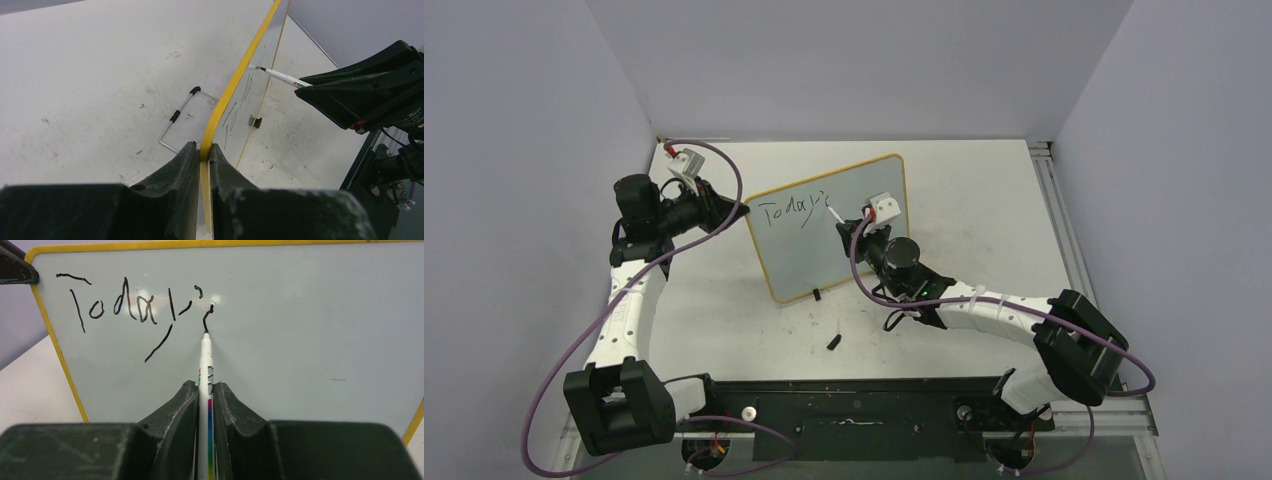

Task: Write a sentence on the whiteboard

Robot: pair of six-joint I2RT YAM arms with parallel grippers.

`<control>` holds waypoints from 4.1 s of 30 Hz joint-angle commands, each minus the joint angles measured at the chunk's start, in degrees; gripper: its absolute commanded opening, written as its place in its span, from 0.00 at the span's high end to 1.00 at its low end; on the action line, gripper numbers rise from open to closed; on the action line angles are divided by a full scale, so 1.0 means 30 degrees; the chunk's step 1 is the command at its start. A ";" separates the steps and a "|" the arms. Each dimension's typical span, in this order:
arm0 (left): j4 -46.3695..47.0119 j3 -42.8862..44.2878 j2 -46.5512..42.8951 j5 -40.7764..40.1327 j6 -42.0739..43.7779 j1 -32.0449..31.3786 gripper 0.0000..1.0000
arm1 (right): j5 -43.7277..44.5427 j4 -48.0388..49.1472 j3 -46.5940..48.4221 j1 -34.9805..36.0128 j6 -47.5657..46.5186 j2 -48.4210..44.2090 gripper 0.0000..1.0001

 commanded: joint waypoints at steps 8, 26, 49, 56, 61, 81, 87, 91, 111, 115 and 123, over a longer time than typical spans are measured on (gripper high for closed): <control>0.0297 0.0056 -0.0100 0.0252 0.0122 0.0162 1.00 | 0.1615 -0.0452 -0.0394 -0.0124 0.0168 -0.0218 0.95; 0.0308 0.0027 -0.0103 0.0293 0.0093 0.0161 1.00 | 0.1408 -0.0146 -0.0178 0.0931 0.0400 0.0396 0.95; 0.0396 -0.0058 -0.0253 0.0289 0.0058 0.0154 1.00 | 0.2580 -0.0280 -0.0116 -0.0486 -0.0971 -0.2513 0.95; 0.0340 -0.0039 -0.0183 0.0278 0.0121 0.0160 1.00 | 0.1974 0.0284 0.0344 -0.1561 -0.1207 -0.2011 0.95; 0.0315 -0.0039 -0.0179 0.0279 0.0178 0.0162 1.00 | 0.1433 0.0556 0.0690 -0.1914 -0.1207 -0.1541 0.95; 0.0190 0.0012 -0.0089 0.0356 0.0328 0.0173 1.00 | 0.0083 0.0869 0.1480 -0.2270 -0.1309 -0.0362 0.95; 0.0205 0.0027 -0.0114 0.0367 0.0328 0.0172 1.00 | 0.0228 0.0441 0.0394 -0.2181 -0.0742 -0.0722 0.95; 0.0191 0.0027 -0.0121 0.0385 0.0313 0.0159 1.00 | 0.0515 0.0092 -0.0493 -0.1958 -0.0299 -0.1156 0.95; 0.0279 -0.0077 -0.0285 0.0402 0.0240 0.0161 1.00 | 0.1500 -0.0316 -0.0721 -0.0807 -0.0655 -0.2554 0.95; 0.0284 -0.0090 -0.0292 0.0378 0.0240 0.0155 1.00 | 0.1324 0.0122 -0.0250 -0.0794 -0.0877 -0.1831 0.95; 0.0264 -0.0086 -0.0256 0.0365 0.0269 0.0172 1.00 | 0.1133 0.0547 0.0357 -0.0964 -0.1112 -0.0863 0.95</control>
